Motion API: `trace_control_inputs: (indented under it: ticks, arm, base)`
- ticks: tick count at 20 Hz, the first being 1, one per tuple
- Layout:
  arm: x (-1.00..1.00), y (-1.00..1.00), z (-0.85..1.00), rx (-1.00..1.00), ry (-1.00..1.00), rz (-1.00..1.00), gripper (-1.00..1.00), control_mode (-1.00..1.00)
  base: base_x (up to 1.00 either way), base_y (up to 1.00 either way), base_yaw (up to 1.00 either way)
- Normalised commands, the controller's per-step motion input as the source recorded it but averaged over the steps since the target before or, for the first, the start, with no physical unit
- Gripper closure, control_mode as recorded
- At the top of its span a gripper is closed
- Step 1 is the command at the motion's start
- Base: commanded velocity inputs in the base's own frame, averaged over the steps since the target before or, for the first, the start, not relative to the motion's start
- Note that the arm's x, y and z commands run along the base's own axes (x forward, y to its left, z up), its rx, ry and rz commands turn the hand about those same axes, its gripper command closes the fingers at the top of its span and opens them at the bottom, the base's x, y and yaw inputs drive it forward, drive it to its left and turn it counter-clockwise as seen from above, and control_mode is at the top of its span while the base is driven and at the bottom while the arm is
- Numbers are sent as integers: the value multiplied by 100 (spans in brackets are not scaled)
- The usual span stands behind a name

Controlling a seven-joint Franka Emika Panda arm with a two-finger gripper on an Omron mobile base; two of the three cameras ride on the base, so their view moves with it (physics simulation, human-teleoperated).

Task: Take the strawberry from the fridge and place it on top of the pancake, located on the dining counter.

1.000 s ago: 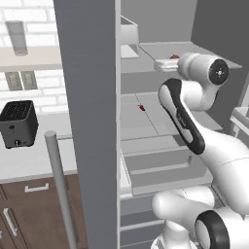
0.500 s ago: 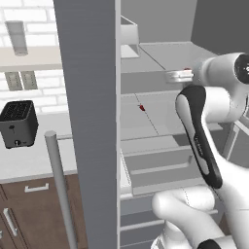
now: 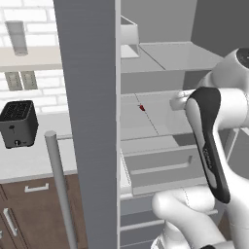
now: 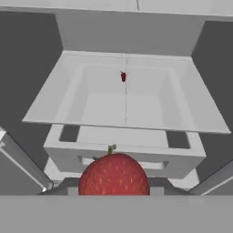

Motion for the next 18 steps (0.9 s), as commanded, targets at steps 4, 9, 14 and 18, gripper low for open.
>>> trace_control_inputs:
  ticks: [4, 9, 14, 18]
  arm:
    - [-18, 1, -72, 0, 21, 0, 100, -100]
    - [-40, 0, -53, 0, 0, 0, 100, -100]
    - [-55, 0, -17, 0, -2, 0, 100, -100]
    - [-43, 0, 0, 0, -6, 0, 100, 100]
  base:
    - [0, 0, 0]
    - [0, 0, 0]
    - [0, 0, 0]
    - [-50, 0, 0]
